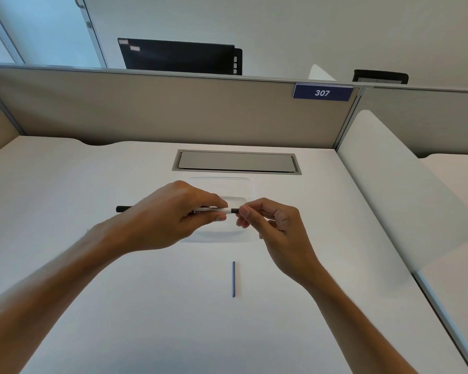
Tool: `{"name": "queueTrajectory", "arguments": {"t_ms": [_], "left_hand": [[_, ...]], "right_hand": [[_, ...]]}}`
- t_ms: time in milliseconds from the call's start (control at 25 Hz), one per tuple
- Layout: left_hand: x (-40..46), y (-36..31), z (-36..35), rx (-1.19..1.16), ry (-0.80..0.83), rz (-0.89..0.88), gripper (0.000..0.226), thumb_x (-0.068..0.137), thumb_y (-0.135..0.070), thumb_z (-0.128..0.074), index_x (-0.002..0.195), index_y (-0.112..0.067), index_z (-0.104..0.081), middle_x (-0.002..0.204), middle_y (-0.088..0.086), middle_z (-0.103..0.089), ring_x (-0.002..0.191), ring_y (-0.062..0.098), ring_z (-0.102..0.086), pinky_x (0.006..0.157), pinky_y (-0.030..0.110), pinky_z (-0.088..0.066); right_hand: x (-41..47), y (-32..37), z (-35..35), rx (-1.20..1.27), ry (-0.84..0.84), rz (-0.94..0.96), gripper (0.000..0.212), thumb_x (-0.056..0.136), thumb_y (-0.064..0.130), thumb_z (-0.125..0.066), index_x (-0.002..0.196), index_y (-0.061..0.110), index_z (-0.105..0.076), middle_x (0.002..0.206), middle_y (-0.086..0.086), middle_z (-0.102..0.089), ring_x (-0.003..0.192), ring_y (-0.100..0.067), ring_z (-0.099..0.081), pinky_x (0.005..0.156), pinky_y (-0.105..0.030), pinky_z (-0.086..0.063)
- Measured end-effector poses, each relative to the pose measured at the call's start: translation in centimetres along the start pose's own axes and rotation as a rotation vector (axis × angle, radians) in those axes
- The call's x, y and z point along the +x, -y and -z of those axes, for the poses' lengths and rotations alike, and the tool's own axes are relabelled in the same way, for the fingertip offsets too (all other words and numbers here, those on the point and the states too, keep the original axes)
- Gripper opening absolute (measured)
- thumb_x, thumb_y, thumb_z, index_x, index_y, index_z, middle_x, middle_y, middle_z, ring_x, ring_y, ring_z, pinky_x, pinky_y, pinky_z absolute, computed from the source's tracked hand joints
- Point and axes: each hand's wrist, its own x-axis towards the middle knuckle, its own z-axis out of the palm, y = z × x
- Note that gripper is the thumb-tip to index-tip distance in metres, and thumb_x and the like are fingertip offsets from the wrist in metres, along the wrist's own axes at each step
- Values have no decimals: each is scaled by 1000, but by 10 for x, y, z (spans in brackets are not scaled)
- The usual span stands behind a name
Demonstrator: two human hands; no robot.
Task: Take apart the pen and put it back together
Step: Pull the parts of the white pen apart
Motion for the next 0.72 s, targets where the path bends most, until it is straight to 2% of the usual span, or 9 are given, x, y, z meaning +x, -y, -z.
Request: {"name": "queueTrajectory", "arguments": {"t_ms": [120,160,280,400,560,720], "left_hand": [[0,0,0,27,-19,11,27,94,-42,-52,106,-25,-69,67,-8,-63,59,14,-49,55,36,-47],[-1,0,0,45,-30,11,28,94,-42,-52,107,-24,-69,71,-9,-67,60,11,-50,56,35,-48],[-1,-1,-2,126,-50,-15,31,94,-41,-49,109,-21,-68,83,-9,-72,64,11,-55,59,37,-51],[-2,-2,-3,156,-57,-32,31,95,-39,-48,111,-21,-68,85,-8,-72,69,18,-60,59,40,-51],[-1,-3,-4,161,-54,-48,31,96,-39,-48,111,-20,-67,89,-7,-73,74,19,-63,61,40,-52],[-1,-2,-2,172,-69,-59,32,97,-41,-46,111,-21,-67,86,-8,-72,71,18,-61,59,39,-51]], "right_hand": [[0,-1,0,-4,0,-3,11,94,28,-66,93,20,-73,83,7,-75,82,-10,-69,60,-35,-49],[0,-1,-1,0,-4,-8,11,94,30,-67,95,21,-73,85,7,-75,82,-10,-70,61,-35,-50],[2,-1,-2,41,-54,-17,26,94,44,-56,98,23,-71,86,6,-75,79,-13,-70,62,-15,-45],[4,-3,-3,38,-99,-16,42,96,49,-44,89,18,-72,82,3,-74,74,-15,-70,63,-12,-43],[4,-6,-6,-6,-53,19,36,99,34,-56,78,11,-72,69,3,-72,64,-11,-66,62,-15,-47],[4,-6,-2,23,-24,13,25,95,30,-62,83,11,-74,69,5,-72,64,-6,-65,60,-11,-43]]}}
